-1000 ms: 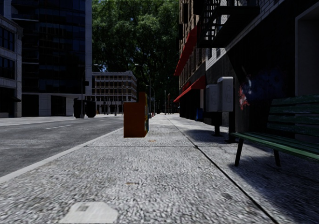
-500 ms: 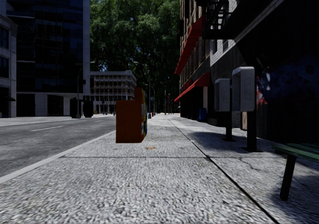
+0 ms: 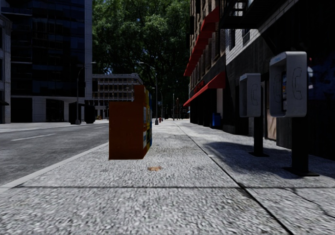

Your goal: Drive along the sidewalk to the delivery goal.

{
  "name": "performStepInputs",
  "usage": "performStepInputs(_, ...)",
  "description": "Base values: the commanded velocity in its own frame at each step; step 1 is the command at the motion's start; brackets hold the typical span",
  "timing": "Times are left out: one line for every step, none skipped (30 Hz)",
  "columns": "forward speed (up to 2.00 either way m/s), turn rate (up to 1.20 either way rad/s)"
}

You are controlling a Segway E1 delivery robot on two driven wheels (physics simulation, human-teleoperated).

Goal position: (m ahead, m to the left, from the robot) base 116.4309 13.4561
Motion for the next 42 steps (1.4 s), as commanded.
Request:
performStepInputs(2.0, -0.67)
performStepInputs(2.0, -0.67)
performStepInputs(2.0, -0.67)
performStepInputs(2.0, -0.67)
performStepInputs(2.0, -0.67)
performStepInputs(2.0, -0.28)
performStepInputs(2.0, -0.05)
performStepInputs(2.0, -0.05)
performStepInputs(2.0, 0.0)
performStepInputs(2.0, 0.0)
performStepInputs(2.0, 0.0)
performStepInputs(2.0, 0.0)
performStepInputs(2.0, 0.0)
performStepInputs(2.0, 0.0)
performStepInputs(2.0, 0.0)
performStepInputs(2.0, 0.0)
performStepInputs(2.0, 0.0)
performStepInputs(2.0, 0.0)
performStepInputs(2.0, 0.0)
performStepInputs(2.0, 0.0)
performStepInputs(2.0, 0.0)
performStepInputs(2.0, 0.0)
performStepInputs(2.0, 0.0)
performStepInputs(2.0, 0.0)
performStepInputs(2.0, 0.0)
performStepInputs(2.0, 0.0)
performStepInputs(2.0, 0.0)
performStepInputs(2.0, 0.0)
performStepInputs(2.0, 0.0)
performStepInputs(2.0, 0.0)
performStepInputs(2.0, 0.0)
performStepInputs(2.0, 0.0)
performStepInputs(2.0, 0.0)
performStepInputs(2.0, 0.0)
performStepInputs(2.0, 0.0)
performStepInputs(2.0, 0.0)
performStepInputs(2.0, 0.0)
performStepInputs(2.0, 0.0)
performStepInputs(2.0, 0.0)
performStepInputs(2.0, 0.0)
performStepInputs(2.0, 0.0)
performStepInputs(2.0, 0.0)
